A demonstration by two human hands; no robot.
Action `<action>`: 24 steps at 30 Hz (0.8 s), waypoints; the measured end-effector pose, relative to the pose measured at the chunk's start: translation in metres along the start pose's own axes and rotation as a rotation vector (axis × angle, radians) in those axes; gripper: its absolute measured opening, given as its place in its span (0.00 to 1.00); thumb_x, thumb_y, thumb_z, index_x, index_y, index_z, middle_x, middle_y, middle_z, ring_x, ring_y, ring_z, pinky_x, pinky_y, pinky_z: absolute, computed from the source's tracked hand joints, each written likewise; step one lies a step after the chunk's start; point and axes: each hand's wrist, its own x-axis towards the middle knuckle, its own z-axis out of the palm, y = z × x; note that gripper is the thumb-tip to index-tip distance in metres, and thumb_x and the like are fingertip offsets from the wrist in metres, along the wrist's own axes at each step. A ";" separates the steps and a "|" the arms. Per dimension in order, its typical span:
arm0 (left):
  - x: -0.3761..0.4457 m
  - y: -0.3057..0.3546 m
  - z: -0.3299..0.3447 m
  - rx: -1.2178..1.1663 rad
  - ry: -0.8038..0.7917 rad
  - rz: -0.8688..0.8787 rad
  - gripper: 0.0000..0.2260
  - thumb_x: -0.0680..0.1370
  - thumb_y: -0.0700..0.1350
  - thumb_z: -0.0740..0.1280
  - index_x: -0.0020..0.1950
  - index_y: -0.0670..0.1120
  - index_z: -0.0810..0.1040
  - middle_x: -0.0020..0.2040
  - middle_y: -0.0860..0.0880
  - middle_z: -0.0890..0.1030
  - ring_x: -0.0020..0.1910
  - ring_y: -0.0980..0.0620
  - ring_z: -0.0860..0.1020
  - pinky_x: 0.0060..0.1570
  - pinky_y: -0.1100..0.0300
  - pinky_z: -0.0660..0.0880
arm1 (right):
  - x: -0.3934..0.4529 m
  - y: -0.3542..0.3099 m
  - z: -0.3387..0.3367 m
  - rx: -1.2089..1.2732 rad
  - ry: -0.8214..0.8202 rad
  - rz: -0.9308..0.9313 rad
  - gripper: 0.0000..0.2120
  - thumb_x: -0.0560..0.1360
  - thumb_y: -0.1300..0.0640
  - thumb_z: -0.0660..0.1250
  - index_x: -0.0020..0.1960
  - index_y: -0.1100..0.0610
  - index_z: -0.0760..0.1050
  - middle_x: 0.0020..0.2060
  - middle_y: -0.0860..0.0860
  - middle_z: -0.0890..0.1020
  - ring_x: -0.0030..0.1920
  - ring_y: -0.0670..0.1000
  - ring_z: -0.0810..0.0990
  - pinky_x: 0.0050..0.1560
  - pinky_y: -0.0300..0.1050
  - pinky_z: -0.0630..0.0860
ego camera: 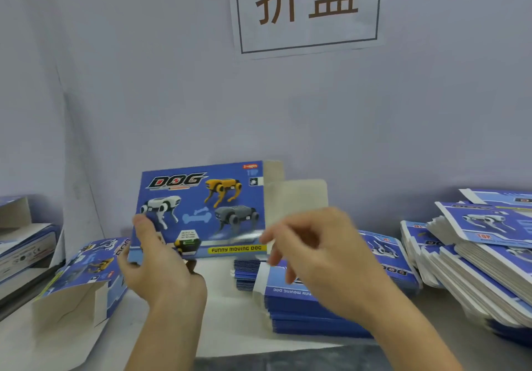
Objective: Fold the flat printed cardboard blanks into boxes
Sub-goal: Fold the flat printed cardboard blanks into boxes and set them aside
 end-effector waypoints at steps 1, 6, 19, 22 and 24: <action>-0.002 0.000 0.000 0.000 0.024 -0.026 0.17 0.75 0.63 0.71 0.58 0.57 0.73 0.47 0.54 0.84 0.41 0.53 0.86 0.50 0.41 0.82 | 0.000 0.003 0.004 -0.084 -0.134 0.096 0.22 0.78 0.46 0.61 0.42 0.63 0.80 0.37 0.58 0.83 0.37 0.57 0.81 0.38 0.53 0.77; -0.018 -0.007 0.010 -0.022 -0.217 -0.290 0.24 0.75 0.61 0.69 0.63 0.45 0.74 0.60 0.42 0.81 0.50 0.43 0.83 0.49 0.43 0.82 | 0.002 0.012 0.014 -0.009 -0.062 0.369 0.34 0.66 0.22 0.56 0.61 0.42 0.76 0.54 0.42 0.82 0.55 0.46 0.80 0.57 0.46 0.76; -0.039 -0.012 0.009 0.516 -0.888 -0.267 0.44 0.60 0.66 0.78 0.73 0.57 0.68 0.59 0.53 0.83 0.53 0.55 0.82 0.52 0.49 0.77 | 0.003 0.052 -0.034 0.564 0.409 0.297 0.42 0.57 0.42 0.77 0.65 0.28 0.60 0.46 0.50 0.85 0.44 0.48 0.86 0.41 0.46 0.79; -0.035 -0.006 0.012 0.418 -0.929 -0.110 0.38 0.65 0.66 0.76 0.72 0.61 0.68 0.62 0.51 0.82 0.57 0.48 0.83 0.54 0.45 0.79 | -0.002 0.053 -0.038 0.311 0.015 0.325 0.44 0.57 0.39 0.84 0.61 0.20 0.60 0.53 0.45 0.80 0.46 0.46 0.86 0.43 0.42 0.80; -0.038 -0.005 0.012 0.365 -0.963 -0.069 0.32 0.67 0.62 0.76 0.68 0.59 0.71 0.55 0.47 0.86 0.48 0.43 0.86 0.42 0.48 0.82 | -0.004 0.055 -0.035 0.261 -0.195 0.330 0.43 0.58 0.40 0.80 0.62 0.19 0.57 0.58 0.45 0.80 0.51 0.49 0.86 0.47 0.42 0.82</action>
